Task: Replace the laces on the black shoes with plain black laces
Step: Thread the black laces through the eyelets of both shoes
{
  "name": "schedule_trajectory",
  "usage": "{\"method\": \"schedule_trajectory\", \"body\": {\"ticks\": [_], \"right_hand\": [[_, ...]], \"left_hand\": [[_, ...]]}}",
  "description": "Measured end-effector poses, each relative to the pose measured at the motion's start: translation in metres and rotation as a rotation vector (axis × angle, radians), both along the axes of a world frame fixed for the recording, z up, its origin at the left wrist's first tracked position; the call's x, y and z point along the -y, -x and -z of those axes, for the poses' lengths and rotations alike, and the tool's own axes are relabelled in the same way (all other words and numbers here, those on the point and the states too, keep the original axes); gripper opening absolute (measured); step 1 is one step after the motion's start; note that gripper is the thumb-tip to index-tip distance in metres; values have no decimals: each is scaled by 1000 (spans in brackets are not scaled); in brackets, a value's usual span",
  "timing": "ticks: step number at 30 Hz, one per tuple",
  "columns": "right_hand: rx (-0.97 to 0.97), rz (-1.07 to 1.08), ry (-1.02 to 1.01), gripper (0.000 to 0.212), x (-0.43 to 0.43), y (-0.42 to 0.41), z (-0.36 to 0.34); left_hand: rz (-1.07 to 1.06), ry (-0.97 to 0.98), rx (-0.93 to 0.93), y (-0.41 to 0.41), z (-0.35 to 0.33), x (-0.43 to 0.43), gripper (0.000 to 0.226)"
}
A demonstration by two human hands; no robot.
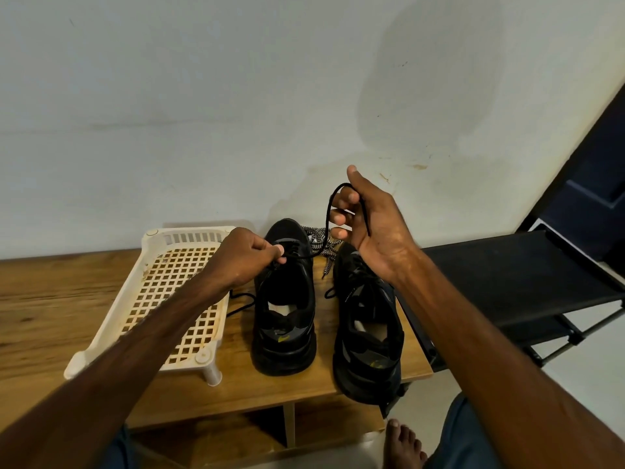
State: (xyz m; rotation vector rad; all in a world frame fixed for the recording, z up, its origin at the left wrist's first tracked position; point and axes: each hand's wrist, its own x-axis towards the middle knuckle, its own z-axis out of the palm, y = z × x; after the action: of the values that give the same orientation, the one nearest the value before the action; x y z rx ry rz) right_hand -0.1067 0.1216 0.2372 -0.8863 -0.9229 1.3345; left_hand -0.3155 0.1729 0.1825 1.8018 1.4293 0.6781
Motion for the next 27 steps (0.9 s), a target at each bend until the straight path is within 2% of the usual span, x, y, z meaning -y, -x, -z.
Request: {"method": "schedule_trajectory", "body": {"ticks": [11,13,17,19,25,27], "right_hand": [[68,0,0,46,-1,-4,3],[256,33,-8,49,-2,-6,6],[811,77,-87,53,-3,-6,20],[1015,96,-126,50,-4,-5,27],[1208,167,-102,31,-9,-8,32],[1367,179,-91,20,-9,-9,33]], "left_hand": [[21,9,23,1,3,-2,24],[21,9,27,2,4,-3,24],[23,-4,13,1,3,-4,25],[17,-21,-9,0,3,-4,25],[27,-21,-6,0,1,-2,24],[26,-21,8,1,1,-1,25]]}}
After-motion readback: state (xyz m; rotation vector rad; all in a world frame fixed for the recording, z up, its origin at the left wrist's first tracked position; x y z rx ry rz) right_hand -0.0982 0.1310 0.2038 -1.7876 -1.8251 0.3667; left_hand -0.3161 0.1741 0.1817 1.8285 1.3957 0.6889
